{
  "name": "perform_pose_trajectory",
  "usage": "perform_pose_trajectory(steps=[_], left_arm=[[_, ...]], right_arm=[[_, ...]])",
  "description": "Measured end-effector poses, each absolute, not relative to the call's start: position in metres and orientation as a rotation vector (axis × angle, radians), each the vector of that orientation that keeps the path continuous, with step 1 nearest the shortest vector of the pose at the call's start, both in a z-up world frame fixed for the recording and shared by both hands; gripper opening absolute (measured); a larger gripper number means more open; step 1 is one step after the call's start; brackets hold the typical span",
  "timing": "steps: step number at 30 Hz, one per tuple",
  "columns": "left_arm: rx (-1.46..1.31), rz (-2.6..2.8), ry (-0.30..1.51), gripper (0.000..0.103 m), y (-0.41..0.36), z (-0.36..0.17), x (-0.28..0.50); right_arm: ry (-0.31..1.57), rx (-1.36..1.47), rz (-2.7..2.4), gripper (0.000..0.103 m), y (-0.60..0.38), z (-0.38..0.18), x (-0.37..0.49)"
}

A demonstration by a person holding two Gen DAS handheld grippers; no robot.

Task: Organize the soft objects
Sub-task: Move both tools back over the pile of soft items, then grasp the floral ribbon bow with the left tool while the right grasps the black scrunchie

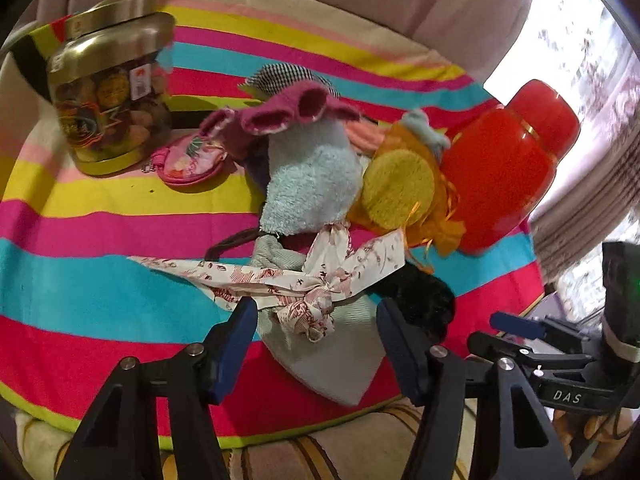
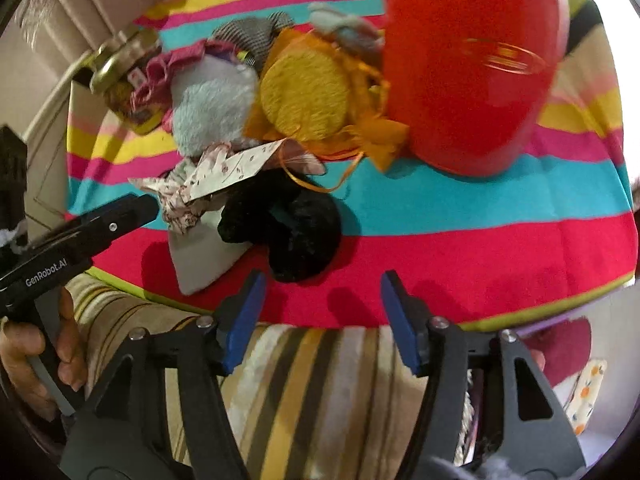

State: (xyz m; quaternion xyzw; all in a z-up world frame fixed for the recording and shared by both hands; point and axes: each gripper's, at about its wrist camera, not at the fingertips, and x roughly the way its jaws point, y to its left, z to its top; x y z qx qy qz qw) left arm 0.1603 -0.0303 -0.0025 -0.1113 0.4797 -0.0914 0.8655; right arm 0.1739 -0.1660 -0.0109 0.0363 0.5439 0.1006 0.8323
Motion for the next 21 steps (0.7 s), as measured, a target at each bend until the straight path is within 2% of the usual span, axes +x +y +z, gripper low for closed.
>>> perform_pose_trajectory(steps=[4,11,17,21], left_arm=[[-0.174,-0.180,1.040,0.058,-0.040,-0.013,0.172],[-0.122,-0.175,1.073,0.039,-0.048,-0.027,0.184],[-0.131,-0.185,1.055,0.030,-0.046,-0.028,0.183],[-0.155,-0.186,1.020,0.028,-0.041,-0.025,0.179]], right_arm=[[1.173,0.044,0.226,0.066,-0.157,-0.018,0.184],[1.204,0.010,0.253,0.069,-0.144,-0.031,0.200],[1.216,-0.003,0.264,0.069,-0.133,-0.043,0.211],[1.213,-0.015,0.270,0.069,-0.128,-0.047,0.216]])
